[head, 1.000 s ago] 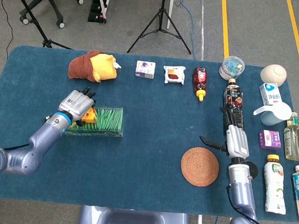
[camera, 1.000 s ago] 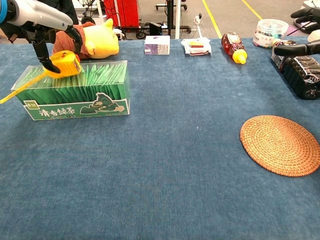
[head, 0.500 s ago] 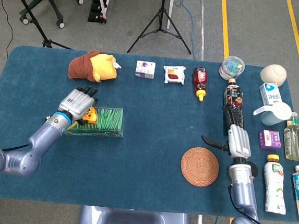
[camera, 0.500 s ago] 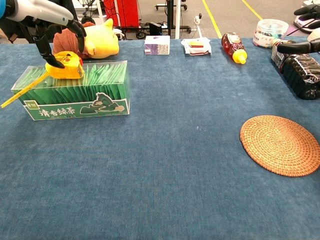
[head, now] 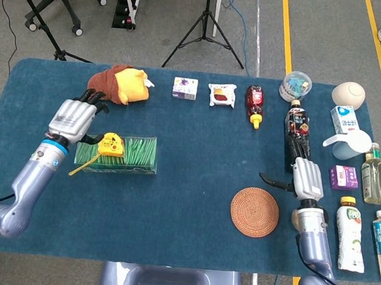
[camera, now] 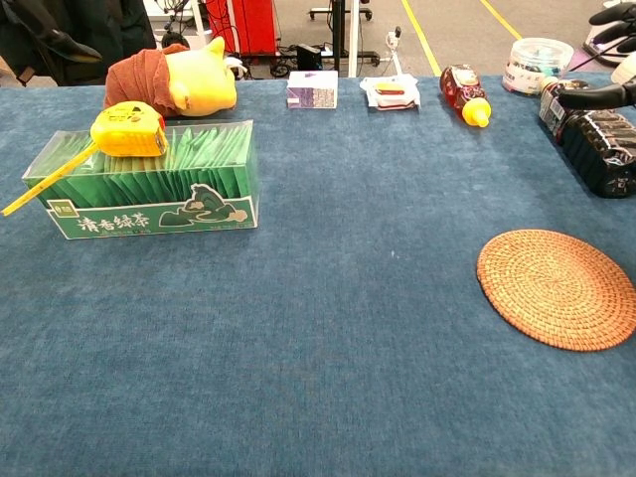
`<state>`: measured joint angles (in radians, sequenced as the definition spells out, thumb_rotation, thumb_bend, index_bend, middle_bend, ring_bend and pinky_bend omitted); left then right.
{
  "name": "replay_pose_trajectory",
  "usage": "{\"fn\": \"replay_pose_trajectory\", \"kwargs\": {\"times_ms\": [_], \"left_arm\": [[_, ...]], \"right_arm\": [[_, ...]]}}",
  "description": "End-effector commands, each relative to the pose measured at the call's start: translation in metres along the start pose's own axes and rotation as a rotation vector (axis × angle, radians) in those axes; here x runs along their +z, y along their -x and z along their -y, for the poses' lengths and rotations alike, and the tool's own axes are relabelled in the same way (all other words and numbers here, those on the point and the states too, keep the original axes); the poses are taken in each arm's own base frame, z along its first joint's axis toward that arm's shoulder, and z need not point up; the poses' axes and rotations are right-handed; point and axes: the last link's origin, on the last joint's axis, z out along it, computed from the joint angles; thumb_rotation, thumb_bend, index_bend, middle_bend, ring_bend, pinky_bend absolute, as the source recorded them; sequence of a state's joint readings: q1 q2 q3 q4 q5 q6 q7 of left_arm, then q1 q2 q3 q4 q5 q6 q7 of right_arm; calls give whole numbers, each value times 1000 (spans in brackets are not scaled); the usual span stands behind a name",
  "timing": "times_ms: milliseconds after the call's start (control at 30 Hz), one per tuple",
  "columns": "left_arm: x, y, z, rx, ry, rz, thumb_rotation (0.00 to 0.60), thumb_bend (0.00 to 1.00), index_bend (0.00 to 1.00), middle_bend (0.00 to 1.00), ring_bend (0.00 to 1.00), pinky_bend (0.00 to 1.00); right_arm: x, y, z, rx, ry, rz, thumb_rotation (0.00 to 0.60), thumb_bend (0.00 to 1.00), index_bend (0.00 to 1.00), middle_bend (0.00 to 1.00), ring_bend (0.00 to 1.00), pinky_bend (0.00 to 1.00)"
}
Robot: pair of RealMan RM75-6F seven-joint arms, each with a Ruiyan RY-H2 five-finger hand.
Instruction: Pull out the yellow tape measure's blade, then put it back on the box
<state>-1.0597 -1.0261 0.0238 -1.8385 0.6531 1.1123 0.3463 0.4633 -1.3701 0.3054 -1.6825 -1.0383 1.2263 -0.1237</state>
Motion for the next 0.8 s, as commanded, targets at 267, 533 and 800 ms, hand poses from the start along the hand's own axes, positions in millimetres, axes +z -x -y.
{"fn": "replay_pose_trajectory", "kwargs": {"times_ms": [267, 533, 800], "left_arm": [[-85, 16, 62, -116, -111, -248, 600, 295, 549, 400, 307, 443], [-146, 47, 97, -108, -202, -260, 600, 295, 553, 425, 322, 451], [-192, 70, 115, -123, -302, -223, 600, 294, 556, 426, 322, 424]], "right_arm": [[-16, -13, -24, -175, -24, -92, 358, 223, 189, 212, 200, 273], [-41, -21, -40, -261, -10, -124, 357, 236, 220, 229, 204, 274], [-69, -28, -46, -287, 25, -110, 359, 237, 220, 229, 203, 274]]}}
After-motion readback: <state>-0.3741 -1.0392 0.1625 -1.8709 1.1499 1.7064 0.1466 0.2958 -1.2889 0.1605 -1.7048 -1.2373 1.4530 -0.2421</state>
